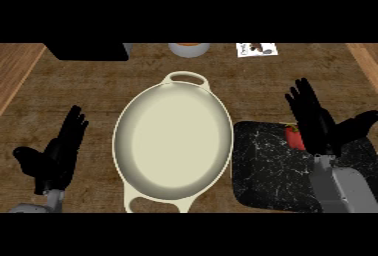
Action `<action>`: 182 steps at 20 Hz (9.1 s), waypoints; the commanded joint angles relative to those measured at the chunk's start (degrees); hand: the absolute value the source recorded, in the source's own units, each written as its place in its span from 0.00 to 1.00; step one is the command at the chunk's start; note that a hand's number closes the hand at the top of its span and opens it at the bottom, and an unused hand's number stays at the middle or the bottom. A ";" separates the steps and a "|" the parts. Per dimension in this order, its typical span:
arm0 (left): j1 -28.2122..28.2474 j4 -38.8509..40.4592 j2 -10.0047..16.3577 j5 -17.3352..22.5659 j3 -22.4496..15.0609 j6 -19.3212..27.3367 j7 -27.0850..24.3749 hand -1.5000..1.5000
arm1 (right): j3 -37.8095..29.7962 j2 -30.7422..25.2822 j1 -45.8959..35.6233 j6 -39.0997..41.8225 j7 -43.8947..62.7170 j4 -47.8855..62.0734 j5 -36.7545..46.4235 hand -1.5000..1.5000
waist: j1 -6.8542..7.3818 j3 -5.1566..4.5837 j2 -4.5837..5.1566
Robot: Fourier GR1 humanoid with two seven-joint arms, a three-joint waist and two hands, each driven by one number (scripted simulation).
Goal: Pick the bell pepper from the tray and place it in the pot
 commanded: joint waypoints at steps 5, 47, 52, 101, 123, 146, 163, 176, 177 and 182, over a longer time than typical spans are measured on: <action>0.62 4.14 10.91 -7.81 2.52 1.66 4.38 0.50 | 1.39 -3.26 -1.04 -2.55 -18.63 -10.68 12.66 1.00 | -1.43 0.41 1.56; -6.96 8.69 9.34 -12.41 7.44 -6.36 20.27 0.50 | 6.61 1.71 30.41 -2.53 24.02 -42.37 75.35 0.00 | -0.90 0.31 2.01; -4.93 5.77 6.31 -16.72 7.40 -5.31 21.08 0.50 | 3.41 1.54 29.67 -3.76 18.71 -34.52 73.24 0.00 | -0.94 0.33 1.98; -4.98 5.55 -4.16 -28.30 21.49 -16.85 19.67 0.50 | -2.93 5.94 4.32 -16.19 10.87 1.51 82.05 1.00 | -0.71 0.31 2.04; -3.76 2.07 -8.11 -32.27 19.44 -14.33 23.13 0.50 | 1.77 -8.62 25.09 15.10 12.93 -45.71 79.23 1.00 | -2.27 0.22 1.64; -5.02 5.19 -6.64 -30.98 21.58 -16.64 20.70 0.50 | 13.83 6.49 -26.17 40.85 51.61 -58.04 67.27 1.00 | -0.66 0.07 1.63; -5.37 3.77 -8.35 -32.05 20.46 -16.59 20.81 0.50 | 23.98 12.81 -35.31 18.03 56.68 -18.23 61.83 1.00 | 0.33 0.27 2.17; -6.87 4.85 -6.54 -30.71 21.99 -19.03 20.96 0.50 | 23.92 12.83 -33.69 -13.66 45.35 -9.53 52.41 0.00 | 0.75 0.31 2.32; -5.29 3.86 -7.43 -32.18 21.26 -17.42 20.50 0.50 | 24.77 12.83 -32.58 -16.28 47.48 -13.83 53.02 0.00 | 0.35 0.33 2.01; -5.40 2.04 -6.94 -31.53 22.10 -17.92 23.27 0.50 | 20.17 12.83 -26.65 -22.38 40.10 -12.96 54.08 0.00 | -0.42 0.34 2.04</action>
